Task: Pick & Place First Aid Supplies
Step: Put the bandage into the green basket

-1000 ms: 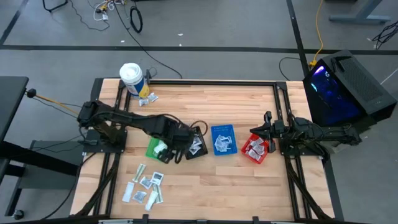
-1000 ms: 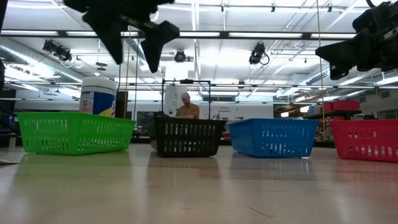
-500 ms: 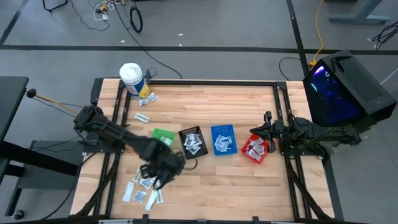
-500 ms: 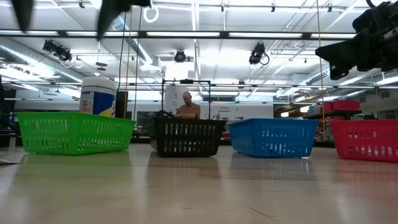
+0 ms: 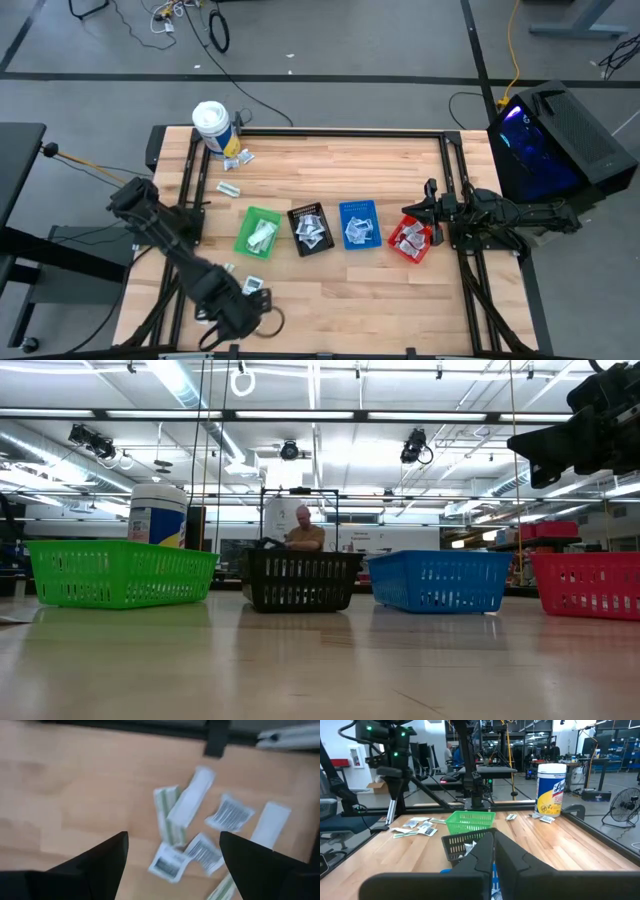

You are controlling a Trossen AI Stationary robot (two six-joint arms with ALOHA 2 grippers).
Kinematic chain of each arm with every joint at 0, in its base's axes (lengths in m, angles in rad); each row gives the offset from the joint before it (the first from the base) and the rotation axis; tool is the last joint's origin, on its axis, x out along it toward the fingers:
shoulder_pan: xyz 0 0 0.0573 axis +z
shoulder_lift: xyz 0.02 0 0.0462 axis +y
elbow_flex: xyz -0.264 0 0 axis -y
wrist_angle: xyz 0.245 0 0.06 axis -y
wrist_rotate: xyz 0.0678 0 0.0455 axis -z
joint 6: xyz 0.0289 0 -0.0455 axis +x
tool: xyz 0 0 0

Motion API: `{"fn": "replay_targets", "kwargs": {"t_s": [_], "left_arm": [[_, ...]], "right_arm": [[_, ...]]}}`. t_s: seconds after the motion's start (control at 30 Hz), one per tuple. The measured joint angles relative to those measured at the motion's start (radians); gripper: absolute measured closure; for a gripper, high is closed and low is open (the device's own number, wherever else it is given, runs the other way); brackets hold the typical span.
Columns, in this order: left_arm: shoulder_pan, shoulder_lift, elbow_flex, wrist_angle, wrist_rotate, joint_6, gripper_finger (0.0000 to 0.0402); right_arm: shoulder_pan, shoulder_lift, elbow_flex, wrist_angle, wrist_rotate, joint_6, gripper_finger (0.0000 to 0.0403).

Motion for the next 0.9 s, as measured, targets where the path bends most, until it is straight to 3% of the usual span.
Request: {"fn": "replay_targets", "kwargs": {"t_s": [0.13,0.4,0.9], "left_arm": [[-0.063,0.020,-0.001,0.004,0.015,-0.028,0.0081],[-0.126,0.095,-0.002,0.019,-0.006,0.076,0.0081],[-0.251,0.157,-0.007,0.211,-0.082,0.203,0.0081]], "right_arm": [[0.000,0.000,0.000,0.000,0.000,0.000,0.0380],[0.000,0.000,0.000,0.000,0.000,0.000,0.0380],[0.000,0.000,0.000,0.000,0.000,0.000,0.0380]]}}
